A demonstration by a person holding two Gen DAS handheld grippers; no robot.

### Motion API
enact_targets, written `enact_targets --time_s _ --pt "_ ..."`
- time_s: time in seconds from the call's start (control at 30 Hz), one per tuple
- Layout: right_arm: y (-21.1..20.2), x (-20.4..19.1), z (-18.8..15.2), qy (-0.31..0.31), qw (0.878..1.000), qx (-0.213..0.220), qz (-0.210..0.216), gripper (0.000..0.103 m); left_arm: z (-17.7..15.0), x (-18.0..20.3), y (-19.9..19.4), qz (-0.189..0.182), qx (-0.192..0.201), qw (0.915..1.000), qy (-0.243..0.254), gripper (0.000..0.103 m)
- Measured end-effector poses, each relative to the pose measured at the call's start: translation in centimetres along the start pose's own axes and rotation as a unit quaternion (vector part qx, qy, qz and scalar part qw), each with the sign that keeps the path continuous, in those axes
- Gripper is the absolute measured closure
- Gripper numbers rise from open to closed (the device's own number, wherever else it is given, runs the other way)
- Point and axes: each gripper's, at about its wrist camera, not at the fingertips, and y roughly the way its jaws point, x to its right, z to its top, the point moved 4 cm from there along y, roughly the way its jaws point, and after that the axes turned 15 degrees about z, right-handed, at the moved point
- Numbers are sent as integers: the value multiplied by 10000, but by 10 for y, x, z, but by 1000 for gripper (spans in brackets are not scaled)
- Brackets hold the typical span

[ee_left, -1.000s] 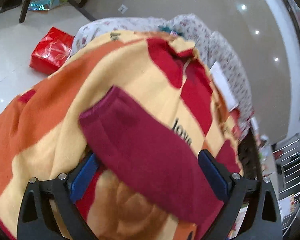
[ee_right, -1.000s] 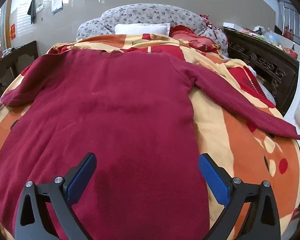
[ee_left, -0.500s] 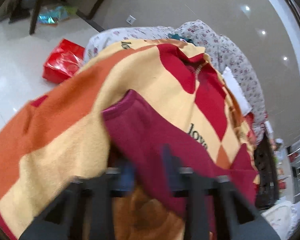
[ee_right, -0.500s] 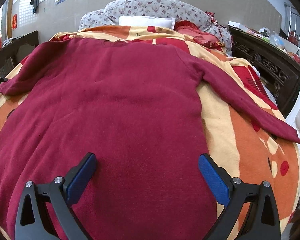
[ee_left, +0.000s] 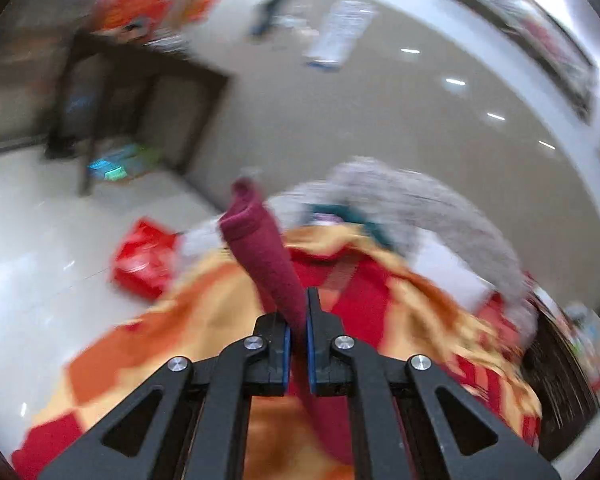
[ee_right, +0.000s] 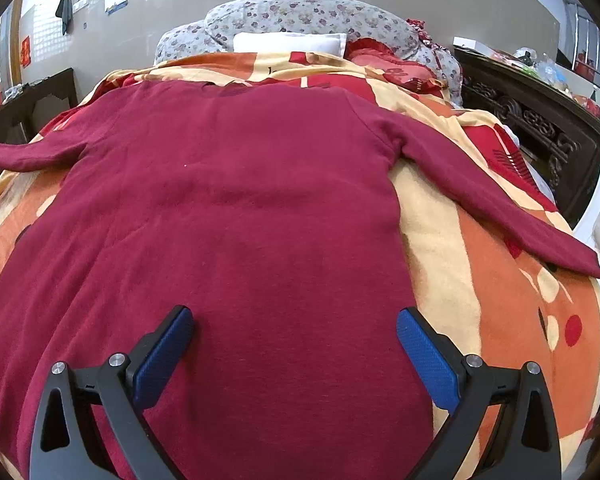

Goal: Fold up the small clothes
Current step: 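Carry the held sleeve across the garment body with the left gripper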

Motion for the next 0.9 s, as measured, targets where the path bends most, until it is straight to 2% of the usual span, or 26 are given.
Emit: enact_targets --time_s 0.07,0.1,0.13,0.2,0.27,0.3,0.4,0.43,0.53,0.6,0.67,0.7,0.77,0.9 --pt "-2 1 0 38 10000 43 -30 0 -18 56 -21 -774 5 9958 485 98" --pt "-3 2 0 59 10000 66 -42 0 -29 82 -30 -1195 -37 9903 714 98" --pt "-3 3 -1 84 9999 90 -42 0 -47 114 -43 -1698 -102 9805 980 98" --pt "-5 4 0 137 9998 138 -38 0 -81 156 -59 -2313 -289 9614 1463 97" --pt "-8 6 0 215 9996 205 0 0 -131 196 -74 -2694 -410 9386 2117 97" --pt "-9 8 0 266 9994 241 11 0 -152 210 -77 -2812 -485 9293 2345 97" --pt "-13 15 0 446 9985 306 2 0 -211 243 -77 -3011 -905 9106 2682 98" --pt "-13 17 0 510 9982 319 1 0 -224 249 -76 -3020 -970 9074 2757 98" --pt "-23 33 -2 945 9943 431 -257 0 -264 256 -84 -3199 -1268 8896 3003 98" --pt "-42 49 -3 1342 9881 610 -434 0 -288 255 -88 -3305 -1374 8723 3331 98" --pt "-65 66 -6 1633 9817 849 -487 0 -307 252 -91 -3376 -1414 8485 3823 98" --pt "-77 74 -9 1726 9784 994 -552 0 -314 252 -93 -3370 -1427 8428 3946 98" --pt "-93 84 -14 1771 9755 1150 -617 0 -322 248 -91 -3327 -1440 8362 4116 97" --pt "-102 89 -23 1646 9782 1050 -705 0 -317 249 -79 -3321 -1629 8490 3773 97"
